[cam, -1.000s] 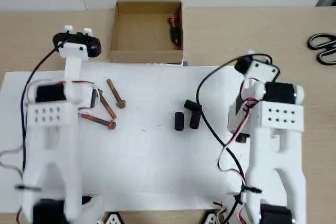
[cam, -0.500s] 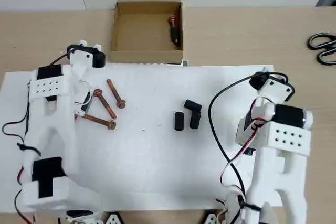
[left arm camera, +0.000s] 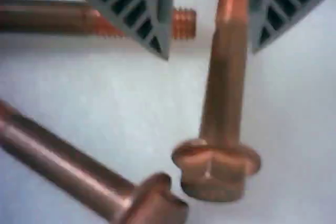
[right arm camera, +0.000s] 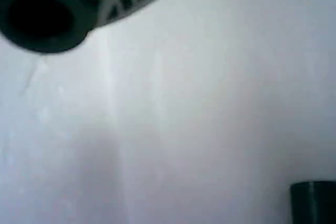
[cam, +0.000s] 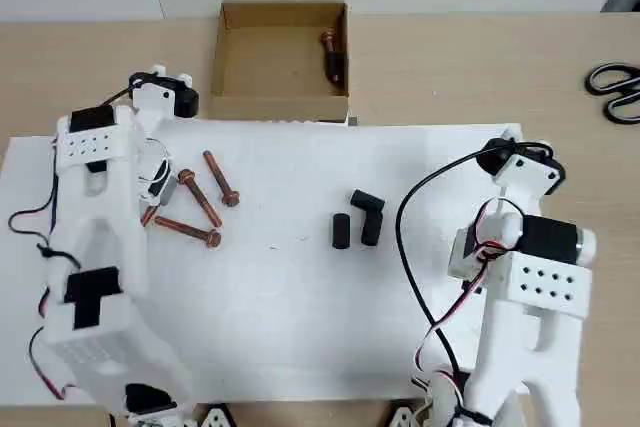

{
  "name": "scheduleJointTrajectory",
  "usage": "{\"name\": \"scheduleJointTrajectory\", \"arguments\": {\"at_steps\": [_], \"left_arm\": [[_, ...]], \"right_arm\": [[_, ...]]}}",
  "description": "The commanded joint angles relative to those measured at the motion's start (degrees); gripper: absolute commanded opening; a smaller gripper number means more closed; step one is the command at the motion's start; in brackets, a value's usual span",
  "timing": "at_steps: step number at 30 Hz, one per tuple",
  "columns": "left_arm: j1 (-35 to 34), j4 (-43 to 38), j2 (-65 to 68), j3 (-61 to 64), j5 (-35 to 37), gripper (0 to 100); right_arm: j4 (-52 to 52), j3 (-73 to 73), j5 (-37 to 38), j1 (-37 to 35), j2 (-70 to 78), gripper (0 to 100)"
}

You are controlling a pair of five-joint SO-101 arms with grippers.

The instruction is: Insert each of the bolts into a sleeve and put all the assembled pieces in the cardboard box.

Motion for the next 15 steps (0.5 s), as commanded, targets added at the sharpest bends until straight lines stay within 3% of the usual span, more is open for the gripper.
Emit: {"name": "scheduleJointTrajectory", "arguments": {"at_steps": [1, 15], "left_arm": [[0.0, 0.3, 2.5, -4.9, -0.4, 10], [-0.2, 0.0, 14.4, -12.2, -0.4, 9]], "right_arm": [[-0.9, -0.4, -0.3, 0.5, -1.5, 0.5], [-0.9, -0.4, -0.3, 0.5, -1.5, 0.5]]}}
